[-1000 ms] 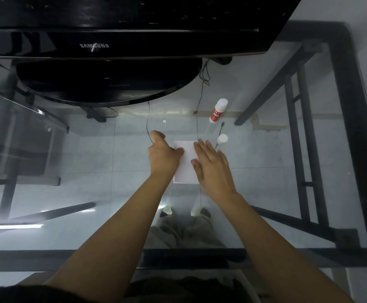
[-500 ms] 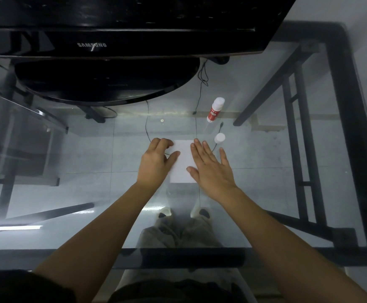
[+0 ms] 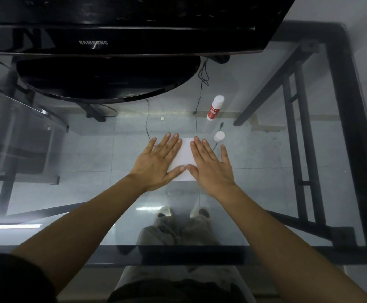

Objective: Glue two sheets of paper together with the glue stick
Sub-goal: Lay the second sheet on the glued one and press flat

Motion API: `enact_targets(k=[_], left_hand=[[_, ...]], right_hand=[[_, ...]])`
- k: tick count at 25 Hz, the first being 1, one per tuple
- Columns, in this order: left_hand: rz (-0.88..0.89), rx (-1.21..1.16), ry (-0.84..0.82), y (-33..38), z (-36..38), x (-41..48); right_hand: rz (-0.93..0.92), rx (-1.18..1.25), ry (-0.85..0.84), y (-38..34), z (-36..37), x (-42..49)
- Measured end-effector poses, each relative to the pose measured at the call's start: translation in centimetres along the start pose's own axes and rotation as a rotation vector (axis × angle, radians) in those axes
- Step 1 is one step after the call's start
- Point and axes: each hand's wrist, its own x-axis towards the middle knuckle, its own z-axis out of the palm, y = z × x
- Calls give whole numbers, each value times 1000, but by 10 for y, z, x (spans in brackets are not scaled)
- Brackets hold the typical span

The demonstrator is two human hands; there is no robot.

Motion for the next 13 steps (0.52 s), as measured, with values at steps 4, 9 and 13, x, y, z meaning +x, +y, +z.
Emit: enact_targets(k=[4, 9, 13], left_hand=[[161, 105, -87, -8, 3, -19], [348, 147, -94, -13, 14, -44], [336, -119, 204, -10, 4, -44]], right_hand=[[-4, -7, -9, 0, 0, 0], [-12, -15, -6, 0, 0, -1], [0, 1, 1, -1, 1, 0]])
